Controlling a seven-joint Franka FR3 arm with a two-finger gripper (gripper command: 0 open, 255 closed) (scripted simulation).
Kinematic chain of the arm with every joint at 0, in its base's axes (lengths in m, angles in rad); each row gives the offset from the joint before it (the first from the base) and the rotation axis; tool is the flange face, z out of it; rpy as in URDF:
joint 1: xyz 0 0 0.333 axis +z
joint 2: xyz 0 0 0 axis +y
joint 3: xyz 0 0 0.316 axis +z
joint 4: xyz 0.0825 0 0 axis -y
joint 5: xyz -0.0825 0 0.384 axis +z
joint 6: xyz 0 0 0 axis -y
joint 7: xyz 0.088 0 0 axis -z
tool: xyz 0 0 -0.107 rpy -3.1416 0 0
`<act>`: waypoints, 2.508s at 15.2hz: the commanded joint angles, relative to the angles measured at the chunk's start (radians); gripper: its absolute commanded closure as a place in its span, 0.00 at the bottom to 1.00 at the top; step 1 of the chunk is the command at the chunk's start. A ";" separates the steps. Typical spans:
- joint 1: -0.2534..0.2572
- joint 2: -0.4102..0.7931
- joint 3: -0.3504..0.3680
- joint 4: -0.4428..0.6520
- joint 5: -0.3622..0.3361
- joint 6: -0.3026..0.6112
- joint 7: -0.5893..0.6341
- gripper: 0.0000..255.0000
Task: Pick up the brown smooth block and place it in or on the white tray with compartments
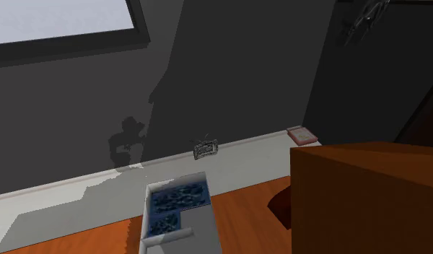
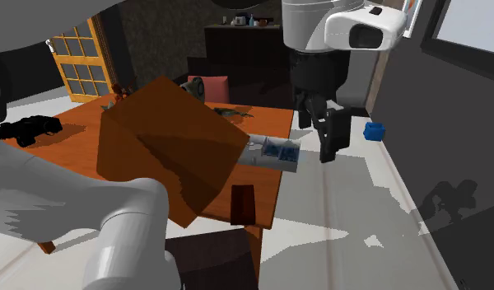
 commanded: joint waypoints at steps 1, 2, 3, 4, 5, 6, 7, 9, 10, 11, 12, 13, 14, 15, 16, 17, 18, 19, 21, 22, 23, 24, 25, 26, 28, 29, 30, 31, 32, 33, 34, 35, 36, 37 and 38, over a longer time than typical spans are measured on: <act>0.000 0.000 0.000 0.000 0.000 0.000 0.000 0.00; 0.011 0.012 -0.023 -0.022 0.016 0.012 -0.029 0.00; 0.022 0.025 -0.046 -0.044 0.032 0.024 -0.058 0.00; 0.033 0.040 -0.069 -0.064 0.048 0.036 -0.088 0.00; 0.044 0.056 -0.092 -0.084 0.064 0.047 -0.118 0.00; 0.056 0.073 -0.114 -0.103 0.080 0.057 -0.149 0.00; 0.067 0.092 -0.135 -0.120 0.097 0.067 -0.181 0.00; 0.092 0.133 -0.177 -0.153 0.130 0.085 -0.246 0.00; 0.105 0.155 -0.198 -0.169 0.148 0.093 -0.280 0.00; 0.118 0.179 -0.218 -0.183 0.166 0.100 -0.314 0.00; 0.131 0.204 -0.237 -0.196 0.184 0.107 -0.349 0.00; 0.146 0.231 -0.257 -0.208 0.203 0.113 -0.385 0.00; 0.161 0.259 -0.276 -0.219 0.222 0.119 -0.421 0.00; 0.176 0.289 -0.294 -0.230 0.242 0.123 -0.459 0.00; 0.191 0.319 -0.311 -0.239 0.263 0.126 -0.497 0.00; 0.207 0.352 -0.327 -0.247 0.284 0.129 -0.536 0.00; 0.223 0.385 -0.343 -0.254 0.307 0.130 -0.577 0.00; 0.239 0.421 -0.357 -0.260 0.330 0.130 -0.618 0.00; 0.271 0.495 -0.381 -0.269 0.379 0.125 -0.702 0.00; 0.286 0.534 -0.391 -0.272 0.404 0.121 -0.746 0.00; 0.302 0.575 -0.399 -0.274 0.430 0.115 -0.789 0.00; 0.317 0.616 -0.405 -0.275 0.456 0.107 -0.834 0.00; 0.330 0.658 -0.408 -0.274 0.483 0.098 -0.878 0.00; 0.343 0.701 -0.409 -0.273 0.509 0.088 -0.923 0.00; 0.365 0.788 -0.403 -0.268 0.561 0.063 -1.010 0.00; 0.375 0.831 -0.397 -0.265 0.586 0.049 -1.053 0.00; 0.383 0.875 -0.387 -0.260 0.611 0.034 -1.095 0.00; 0.391 0.917 -0.376 -0.255 0.634 0.019 -1.136 0.00; 0.390 0.920 -0.374 -0.255 0.635 0.018 -1.138 0.00; 0.394 0.918 -0.368 -0.266 0.643 0.029 -1.140 0.00; 0.399 0.917 -0.363 -0.276 0.651 0.040 -1.142 0.00; 0.404 0.916 -0.358 -0.286 0.660 0.050 -1.144 0.00; 0.409 0.915 -0.353 -0.296 0.668 0.061 -1.146 0.00; 0.415 0.915 -0.348 -0.306 0.677 0.071 -1.148 0.00; 0.420 0.914 -0.343 -0.316 0.687 0.081 -1.151 0.00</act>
